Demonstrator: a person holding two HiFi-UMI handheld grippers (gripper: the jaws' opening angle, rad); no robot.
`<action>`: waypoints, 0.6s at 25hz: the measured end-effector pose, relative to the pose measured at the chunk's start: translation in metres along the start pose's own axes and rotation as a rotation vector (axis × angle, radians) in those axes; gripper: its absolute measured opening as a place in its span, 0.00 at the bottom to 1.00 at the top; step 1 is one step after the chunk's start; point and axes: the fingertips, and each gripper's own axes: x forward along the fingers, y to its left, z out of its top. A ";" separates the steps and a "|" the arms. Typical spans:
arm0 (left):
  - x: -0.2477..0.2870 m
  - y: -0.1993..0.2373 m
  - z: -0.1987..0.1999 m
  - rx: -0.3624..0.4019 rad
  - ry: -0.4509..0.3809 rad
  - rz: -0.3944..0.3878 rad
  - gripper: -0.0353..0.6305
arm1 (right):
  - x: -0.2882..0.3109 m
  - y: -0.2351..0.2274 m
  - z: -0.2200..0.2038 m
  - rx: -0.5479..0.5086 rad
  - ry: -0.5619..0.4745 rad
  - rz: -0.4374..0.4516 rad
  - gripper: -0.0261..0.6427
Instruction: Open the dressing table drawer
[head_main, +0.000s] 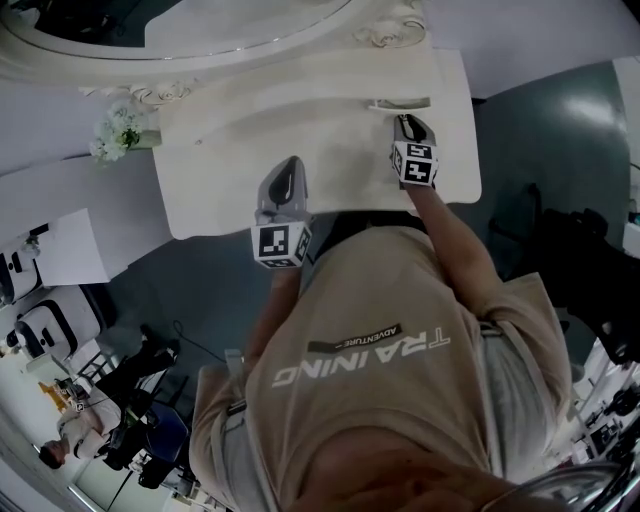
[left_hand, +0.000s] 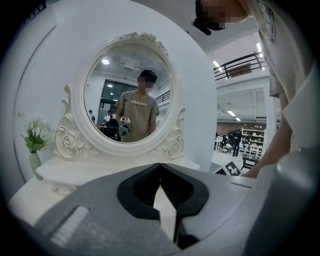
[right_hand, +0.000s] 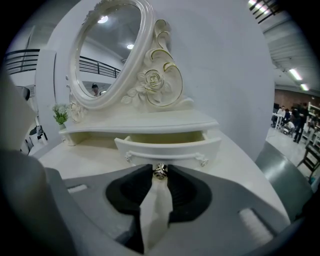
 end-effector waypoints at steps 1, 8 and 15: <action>0.000 -0.001 0.000 0.000 0.001 0.000 0.06 | 0.000 -0.001 0.000 -0.008 0.002 0.004 0.19; 0.001 -0.007 -0.001 0.006 0.010 -0.008 0.06 | -0.009 -0.004 -0.004 -0.010 0.007 0.018 0.19; 0.005 -0.020 0.001 0.016 0.004 -0.037 0.06 | -0.022 -0.006 -0.002 -0.012 -0.014 0.058 0.25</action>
